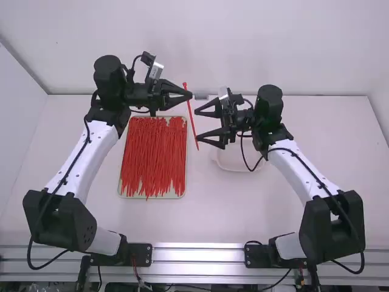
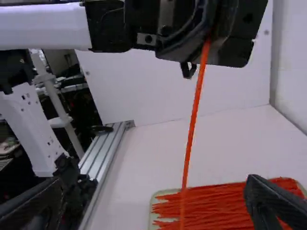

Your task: Fasten the cable tie

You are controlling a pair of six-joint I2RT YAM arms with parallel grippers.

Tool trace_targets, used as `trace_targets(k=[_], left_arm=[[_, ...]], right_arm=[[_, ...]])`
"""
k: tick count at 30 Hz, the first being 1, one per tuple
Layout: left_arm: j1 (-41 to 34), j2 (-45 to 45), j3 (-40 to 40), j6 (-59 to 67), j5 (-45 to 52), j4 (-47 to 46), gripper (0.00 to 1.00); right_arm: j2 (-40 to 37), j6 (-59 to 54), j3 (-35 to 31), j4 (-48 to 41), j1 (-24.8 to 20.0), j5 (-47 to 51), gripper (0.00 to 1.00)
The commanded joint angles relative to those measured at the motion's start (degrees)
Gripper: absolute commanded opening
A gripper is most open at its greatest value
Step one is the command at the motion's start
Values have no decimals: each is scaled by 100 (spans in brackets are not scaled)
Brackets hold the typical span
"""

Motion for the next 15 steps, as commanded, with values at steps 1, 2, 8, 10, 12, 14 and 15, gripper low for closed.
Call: trace_targets(k=[1,2,8,10,12,14,15], left_arm=[[-7,-157,109,271,162,-17,1],[-2,-157,109,343,164,-59,1],[-90,-157,109,518,79,-278,2],[-168,-151,107,522,79,-289,1],[-240,-131,109,520,70,-280,1],[-227,-120,109,518,59,-286,1],[-192,-109,109,518,63,-286,1]], right_arm=[[31,245,192,33,-15,61,100],[31,243,192,31,-13,52,99],[31,326,192,9,144,195,92],[31,326,192,9,188,249,89],[31,326,192,13,247,317,79],[31,326,192,11,245,315,63],[31,328,192,11,221,315,47]])
